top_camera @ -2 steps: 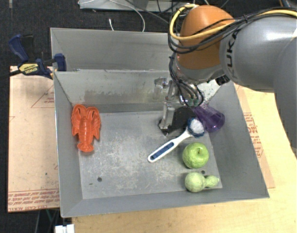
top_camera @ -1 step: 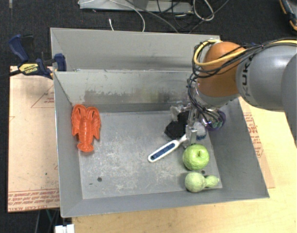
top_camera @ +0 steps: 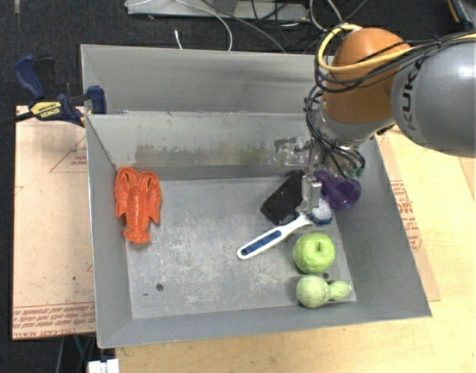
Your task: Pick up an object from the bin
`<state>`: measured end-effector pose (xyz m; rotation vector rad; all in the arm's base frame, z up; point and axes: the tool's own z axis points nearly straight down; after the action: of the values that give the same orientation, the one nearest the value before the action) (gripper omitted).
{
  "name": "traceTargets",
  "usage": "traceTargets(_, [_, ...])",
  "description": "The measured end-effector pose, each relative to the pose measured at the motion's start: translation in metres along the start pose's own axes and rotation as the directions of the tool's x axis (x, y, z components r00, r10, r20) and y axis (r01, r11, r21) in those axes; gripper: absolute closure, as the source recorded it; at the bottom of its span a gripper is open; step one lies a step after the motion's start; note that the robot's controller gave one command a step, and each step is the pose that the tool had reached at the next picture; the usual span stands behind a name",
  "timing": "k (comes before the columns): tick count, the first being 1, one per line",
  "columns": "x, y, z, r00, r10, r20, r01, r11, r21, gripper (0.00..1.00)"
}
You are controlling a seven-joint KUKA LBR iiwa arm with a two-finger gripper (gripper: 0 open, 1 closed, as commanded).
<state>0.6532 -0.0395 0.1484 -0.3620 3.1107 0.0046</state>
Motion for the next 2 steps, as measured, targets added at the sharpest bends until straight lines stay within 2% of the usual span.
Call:
traceTargets(1, [0.015,-0.012,0.049,0.988,-0.154,-0.011,0.154,0.988,-0.007,0.00])
traceTargets(2, [0.023,-0.027,0.075,0.990,-0.141,0.012,0.141,0.990,-0.002,0.00])
